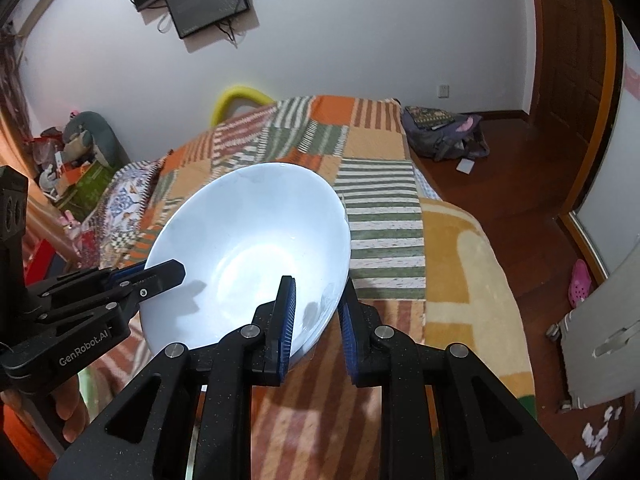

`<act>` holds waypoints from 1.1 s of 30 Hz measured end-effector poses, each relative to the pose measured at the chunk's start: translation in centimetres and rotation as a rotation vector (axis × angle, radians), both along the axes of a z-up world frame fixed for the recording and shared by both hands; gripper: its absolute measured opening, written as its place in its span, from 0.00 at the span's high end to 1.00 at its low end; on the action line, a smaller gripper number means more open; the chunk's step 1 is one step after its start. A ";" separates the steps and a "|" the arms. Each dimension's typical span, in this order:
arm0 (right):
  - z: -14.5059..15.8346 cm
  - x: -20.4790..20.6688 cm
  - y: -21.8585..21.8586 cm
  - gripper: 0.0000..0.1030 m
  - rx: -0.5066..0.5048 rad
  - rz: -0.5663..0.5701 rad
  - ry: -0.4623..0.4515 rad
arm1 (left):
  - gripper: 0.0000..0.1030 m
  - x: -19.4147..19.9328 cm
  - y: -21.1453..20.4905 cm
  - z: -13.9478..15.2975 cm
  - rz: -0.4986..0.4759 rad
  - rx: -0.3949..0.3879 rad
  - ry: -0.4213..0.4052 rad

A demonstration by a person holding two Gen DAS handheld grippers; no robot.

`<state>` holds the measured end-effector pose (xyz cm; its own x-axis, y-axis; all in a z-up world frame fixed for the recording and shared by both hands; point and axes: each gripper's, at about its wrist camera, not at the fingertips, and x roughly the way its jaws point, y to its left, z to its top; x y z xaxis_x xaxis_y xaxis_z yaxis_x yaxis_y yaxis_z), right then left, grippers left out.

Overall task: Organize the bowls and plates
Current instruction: 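Lift the white bowl with the right gripper toward the nested bowls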

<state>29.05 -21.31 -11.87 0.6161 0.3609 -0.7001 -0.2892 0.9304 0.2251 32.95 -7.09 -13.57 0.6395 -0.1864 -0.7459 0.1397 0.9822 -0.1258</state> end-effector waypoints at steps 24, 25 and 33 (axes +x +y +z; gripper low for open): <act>2.4 -8.6 7.2 0.80 0.063 0.163 -0.067 | 0.86 -15.7 8.3 5.4 0.095 0.003 -0.077; 2.3 -8.9 7.6 0.80 0.065 0.174 -0.066 | 0.86 -16.2 8.7 5.4 0.103 0.004 -0.076; 1.8 -11.2 11.1 0.80 0.062 0.242 -0.060 | 0.86 -20.2 12.4 4.9 0.161 0.000 -0.067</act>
<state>17.90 -10.24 -10.12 0.5463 0.5441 -0.6368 -0.5159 0.8175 0.2559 12.76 5.26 -8.71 0.7090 -0.0774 -0.7010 -0.0113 0.9926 -0.1210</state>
